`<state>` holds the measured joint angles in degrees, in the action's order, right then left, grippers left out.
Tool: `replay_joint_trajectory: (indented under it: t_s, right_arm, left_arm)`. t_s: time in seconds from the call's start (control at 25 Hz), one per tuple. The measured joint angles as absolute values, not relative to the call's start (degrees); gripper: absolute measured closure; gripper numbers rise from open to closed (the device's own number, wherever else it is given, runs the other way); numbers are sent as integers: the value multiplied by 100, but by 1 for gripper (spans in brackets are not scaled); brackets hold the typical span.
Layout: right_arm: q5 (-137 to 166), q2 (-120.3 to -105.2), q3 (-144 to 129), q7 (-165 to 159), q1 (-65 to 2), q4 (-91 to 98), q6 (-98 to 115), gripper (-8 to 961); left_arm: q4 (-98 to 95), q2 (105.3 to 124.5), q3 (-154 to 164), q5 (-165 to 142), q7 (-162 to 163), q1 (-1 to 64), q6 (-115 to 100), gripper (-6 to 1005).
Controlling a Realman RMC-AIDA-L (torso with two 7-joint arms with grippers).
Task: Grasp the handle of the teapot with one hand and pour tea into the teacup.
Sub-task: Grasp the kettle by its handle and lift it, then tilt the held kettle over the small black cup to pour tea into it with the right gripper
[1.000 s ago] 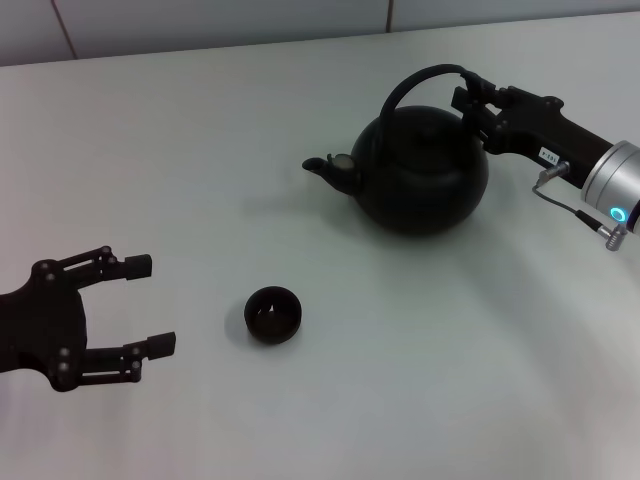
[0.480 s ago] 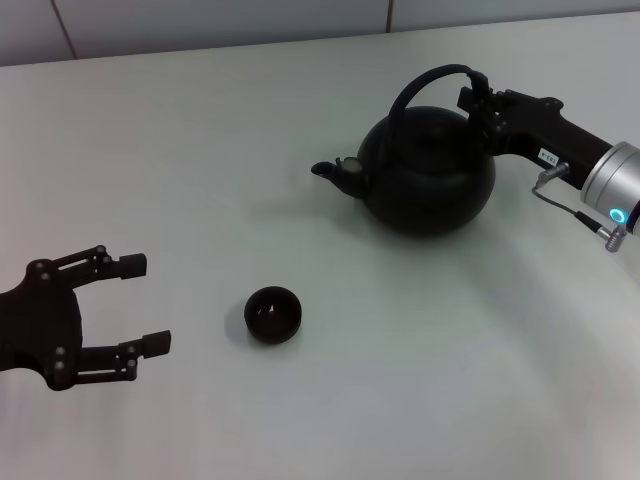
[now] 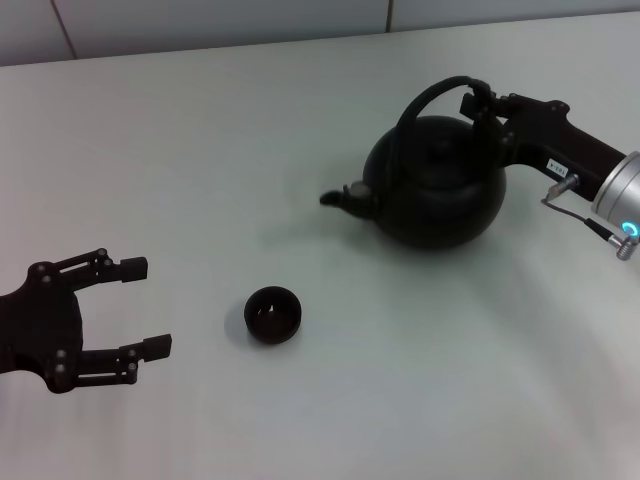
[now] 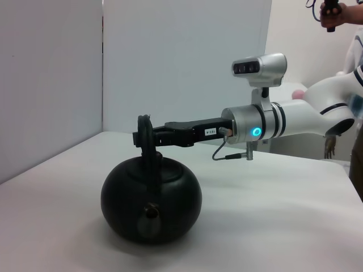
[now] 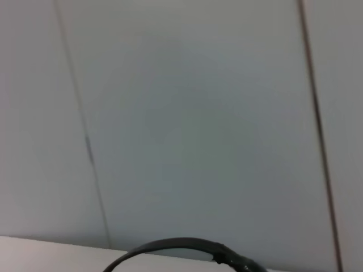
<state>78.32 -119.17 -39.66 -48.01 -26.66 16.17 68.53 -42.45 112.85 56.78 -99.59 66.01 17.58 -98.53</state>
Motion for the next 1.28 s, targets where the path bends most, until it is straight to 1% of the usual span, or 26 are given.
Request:
replay_joint_trajectory:
  t_s: [0.28, 0.72, 0.92, 1.28]
  right_arm:
    - [7835, -11919, -3973, -4646, -2585, 1663, 7175, 821]
    - [7984, -11936, -4514, -4807, -2509, 2237, 7472, 822]
    - [7988, -11944, -4721, -4820, -2564, 2387, 7458, 822]
    - [7994, -11940, -5305, -4857, -2453, 3127, 7404, 820]
  left_arm:
    - [-4265, 11270, 5678, -9959, 6609, 1732, -9886, 133]
    - [-4346, 11242, 5690, -9988, 6610, 1616, -9908, 133]
    - [-4388, 11274, 5680, -10129, 6610, 1601, -9905, 133]
    - [-4399, 11284, 5677, -10173, 6610, 1599, -9874, 133]
